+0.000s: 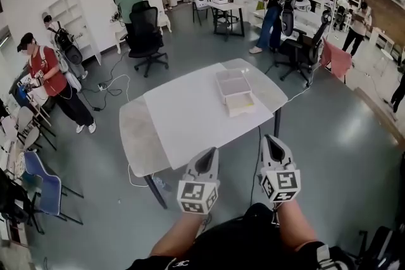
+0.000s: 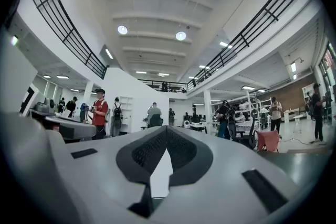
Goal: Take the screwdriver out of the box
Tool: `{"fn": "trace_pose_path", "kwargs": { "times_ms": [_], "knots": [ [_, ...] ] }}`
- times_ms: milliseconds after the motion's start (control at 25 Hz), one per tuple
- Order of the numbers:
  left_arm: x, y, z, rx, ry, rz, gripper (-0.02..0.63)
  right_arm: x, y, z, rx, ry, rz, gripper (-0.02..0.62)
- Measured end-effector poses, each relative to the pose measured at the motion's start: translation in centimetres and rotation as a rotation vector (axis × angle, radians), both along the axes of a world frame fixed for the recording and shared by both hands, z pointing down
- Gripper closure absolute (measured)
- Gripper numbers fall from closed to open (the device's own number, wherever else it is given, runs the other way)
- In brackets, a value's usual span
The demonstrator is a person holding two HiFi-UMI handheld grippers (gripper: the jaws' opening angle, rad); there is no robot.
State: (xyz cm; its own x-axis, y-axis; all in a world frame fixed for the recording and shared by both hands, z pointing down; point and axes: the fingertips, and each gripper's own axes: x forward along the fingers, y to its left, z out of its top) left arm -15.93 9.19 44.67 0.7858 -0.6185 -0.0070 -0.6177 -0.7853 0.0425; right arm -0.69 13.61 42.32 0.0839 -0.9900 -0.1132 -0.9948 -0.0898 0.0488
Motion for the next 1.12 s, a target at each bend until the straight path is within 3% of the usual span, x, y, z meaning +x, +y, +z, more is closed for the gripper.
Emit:
{"fn": "trace_pose_path", "kwargs": {
  "times_ms": [280,480,1120],
  "knots": [
    [-0.6,-2.3,-0.4,0.015,0.004,-0.012,0.595,0.3,-3.3,-0.2,0.013,-0.014,-0.008,0.581],
    [1.0,-6.1,0.1,0.015,-0.001,-0.032,0.595,1.6,-7.5,0.0,0.023,-0.022,-0.035,0.581],
    [13.7,-22.5,1.6,-0.017,-0.036,-0.051,0.595,13.5,-24.1,0.8,0.018,-0.040,-0.094,0.581]
  ]
}}
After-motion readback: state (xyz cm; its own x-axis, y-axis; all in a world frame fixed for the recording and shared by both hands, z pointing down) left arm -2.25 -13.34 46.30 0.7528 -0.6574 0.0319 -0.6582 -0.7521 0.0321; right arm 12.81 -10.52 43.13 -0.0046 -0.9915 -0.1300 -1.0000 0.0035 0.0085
